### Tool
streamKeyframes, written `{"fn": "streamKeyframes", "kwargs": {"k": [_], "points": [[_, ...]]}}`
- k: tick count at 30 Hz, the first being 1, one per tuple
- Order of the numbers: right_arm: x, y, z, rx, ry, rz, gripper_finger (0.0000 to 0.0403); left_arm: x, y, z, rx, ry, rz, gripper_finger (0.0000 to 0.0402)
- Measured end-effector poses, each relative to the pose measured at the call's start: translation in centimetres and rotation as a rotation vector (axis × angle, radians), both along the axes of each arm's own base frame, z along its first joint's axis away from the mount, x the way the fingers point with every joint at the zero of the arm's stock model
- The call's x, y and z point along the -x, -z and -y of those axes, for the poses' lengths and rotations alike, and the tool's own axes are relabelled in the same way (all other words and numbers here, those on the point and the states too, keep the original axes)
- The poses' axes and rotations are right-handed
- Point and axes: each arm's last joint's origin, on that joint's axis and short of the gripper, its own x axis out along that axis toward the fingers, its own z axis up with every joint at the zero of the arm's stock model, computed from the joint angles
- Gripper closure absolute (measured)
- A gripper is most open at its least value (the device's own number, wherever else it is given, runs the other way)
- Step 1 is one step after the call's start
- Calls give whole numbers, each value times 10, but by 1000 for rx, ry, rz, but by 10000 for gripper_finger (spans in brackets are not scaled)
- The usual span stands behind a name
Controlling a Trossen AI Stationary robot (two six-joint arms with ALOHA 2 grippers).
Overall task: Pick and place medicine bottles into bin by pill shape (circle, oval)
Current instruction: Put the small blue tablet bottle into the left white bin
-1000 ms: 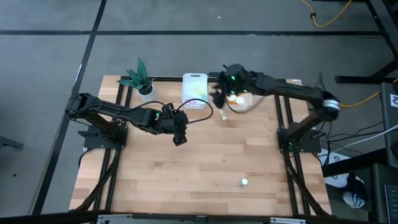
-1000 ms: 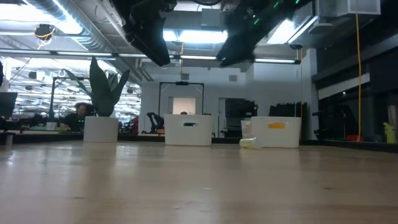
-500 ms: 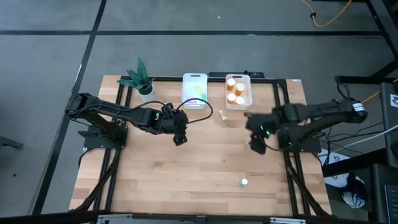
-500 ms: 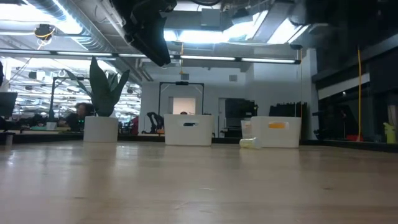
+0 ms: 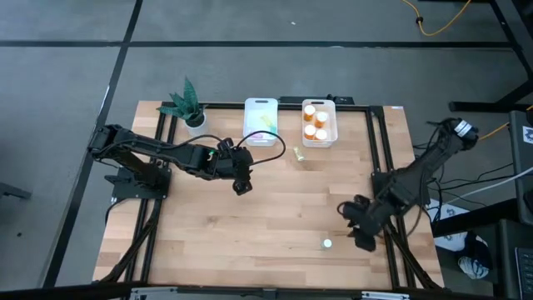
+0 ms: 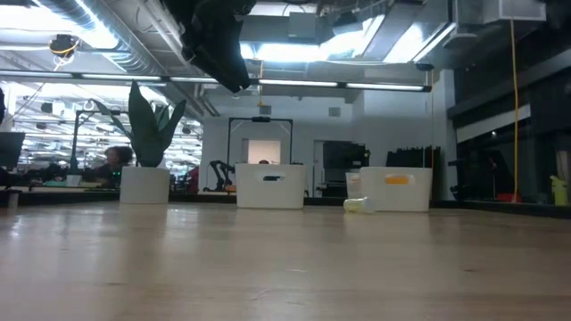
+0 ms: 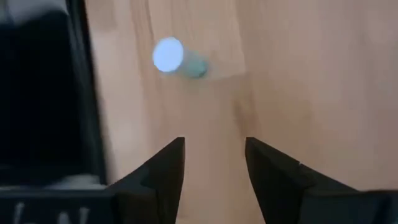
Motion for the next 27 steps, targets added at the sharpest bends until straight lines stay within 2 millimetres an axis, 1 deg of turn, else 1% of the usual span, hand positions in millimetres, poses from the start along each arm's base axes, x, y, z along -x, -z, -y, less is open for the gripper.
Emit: {"fn": "streamKeyframes", "kwargs": {"k": [2,4,7,11,14,18,23,27], "points": [[2,5,-6,123,-101,71,239,0,0,0,0,0,0,168],[3,11,-14,188,-145,93,242,0,0,0,0,0,0,168],[5,23,-24,237,-212,58,244,0,0,0,1,0,3,168],[3,40,-33,298,-235,18,235,-1,-1,0,3,0,19,168],[-2,49,-40,298,-234,20,215,-2,-1,0,1,3,19,168],[-13,57,-47,266,-216,54,175,-2,-1,0,-15,24,6,168],[-25,65,-48,307,-233,112,127,-2,-1,0,-34,50,-8,168],[-36,71,-48,311,-254,143,113,-2,-1,0,-34,51,-9,168]]}}
